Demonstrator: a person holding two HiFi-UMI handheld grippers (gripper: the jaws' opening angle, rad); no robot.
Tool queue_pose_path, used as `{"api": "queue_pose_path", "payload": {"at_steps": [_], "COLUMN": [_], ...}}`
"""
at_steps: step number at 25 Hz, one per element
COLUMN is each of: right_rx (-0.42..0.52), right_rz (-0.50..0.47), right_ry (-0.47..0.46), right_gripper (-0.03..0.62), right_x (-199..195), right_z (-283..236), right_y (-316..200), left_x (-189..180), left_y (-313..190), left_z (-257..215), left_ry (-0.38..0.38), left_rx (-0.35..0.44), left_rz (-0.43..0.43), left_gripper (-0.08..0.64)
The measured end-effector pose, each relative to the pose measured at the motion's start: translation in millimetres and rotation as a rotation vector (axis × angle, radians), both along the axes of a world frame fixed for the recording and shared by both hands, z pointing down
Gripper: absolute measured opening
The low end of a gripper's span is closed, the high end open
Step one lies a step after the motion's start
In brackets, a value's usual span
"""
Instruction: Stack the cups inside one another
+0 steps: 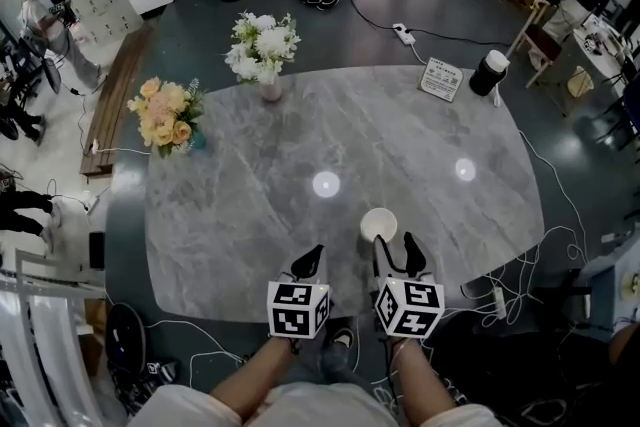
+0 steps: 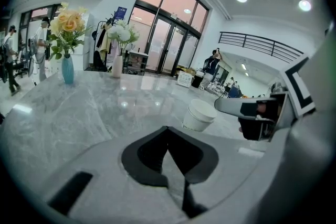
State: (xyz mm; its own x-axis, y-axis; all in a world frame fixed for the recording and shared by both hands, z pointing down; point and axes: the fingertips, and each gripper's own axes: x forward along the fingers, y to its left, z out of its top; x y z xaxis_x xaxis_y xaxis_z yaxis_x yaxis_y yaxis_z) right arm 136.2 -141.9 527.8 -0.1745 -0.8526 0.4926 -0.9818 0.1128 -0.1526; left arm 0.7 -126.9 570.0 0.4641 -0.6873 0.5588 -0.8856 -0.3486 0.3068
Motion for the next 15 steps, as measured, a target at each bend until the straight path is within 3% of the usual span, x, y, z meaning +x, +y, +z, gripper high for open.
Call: {"api": "queue_pose_path", "payload": {"at_steps": [4,7,15], "right_rx": [0.030,0.055,0.089], "right_rz": [0.013,0.037,0.072], "right_ry": [-0.003,0.011,0.008], "right_gripper": [0.225,0.150,0.058], "right_x": [2.0,8.0,18.4], "right_z": [-9.5,-17.1,-34.0], "right_y": [1.2,2.6,11.2], "left_x": [-2.6,-2.8,-1.5], "left_y": [1.1,1.3,4.5], "left_z": [-3.6,-8.0,-22.6], "left_ry": [0.004,0.007,0.011], "left_rx": [0.007,0.016,0.048], "left_rz": [-0.006,-0.009,-0.003], "left_gripper": [-0.005,-0.005,-0.005]}}
